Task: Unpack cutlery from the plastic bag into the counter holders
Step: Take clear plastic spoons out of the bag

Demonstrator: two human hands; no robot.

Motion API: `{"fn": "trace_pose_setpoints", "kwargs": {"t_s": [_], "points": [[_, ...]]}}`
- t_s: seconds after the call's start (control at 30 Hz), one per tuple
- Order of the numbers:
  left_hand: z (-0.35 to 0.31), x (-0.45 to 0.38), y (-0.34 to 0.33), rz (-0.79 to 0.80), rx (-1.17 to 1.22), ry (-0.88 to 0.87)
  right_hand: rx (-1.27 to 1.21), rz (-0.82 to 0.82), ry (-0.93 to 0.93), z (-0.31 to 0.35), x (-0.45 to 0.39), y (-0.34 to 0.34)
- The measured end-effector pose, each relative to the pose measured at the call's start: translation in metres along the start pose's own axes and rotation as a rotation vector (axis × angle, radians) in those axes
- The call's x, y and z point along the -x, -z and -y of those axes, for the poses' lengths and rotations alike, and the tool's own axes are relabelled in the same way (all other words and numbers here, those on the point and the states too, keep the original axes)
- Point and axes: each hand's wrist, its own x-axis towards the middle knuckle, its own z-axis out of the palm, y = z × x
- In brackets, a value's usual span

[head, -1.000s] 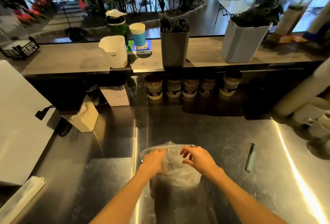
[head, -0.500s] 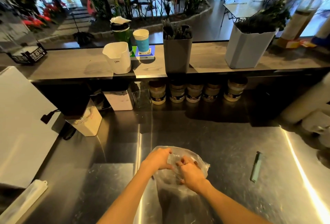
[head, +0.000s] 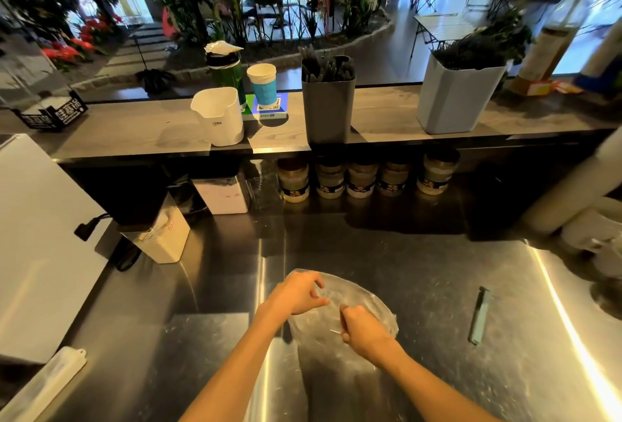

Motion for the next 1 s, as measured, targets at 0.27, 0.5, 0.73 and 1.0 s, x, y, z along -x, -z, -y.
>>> {"fn": "trace_pose_setpoints", "kwargs": {"t_s": [0.27,0.5,0.73,1.0], "points": [[-0.007,0.007,0.003,-0.068,-0.001,-0.033,-0.059,-0.099,-0.125,0.001,0.014,0.025],[-0.013,0.005,-0.002,0.144,-0.315,0.041,0.08,-0.164,-0.128,0.005,0.025,0.045],[-0.025,0.018,0.001,0.235,-0.425,0.1,0.017,-0.163,-0.106,0.006,0.038,0.052],[-0.03,0.027,0.036,0.297,-0.324,0.077,0.112,-0.146,0.0,0.011,0.053,0.06]]}}
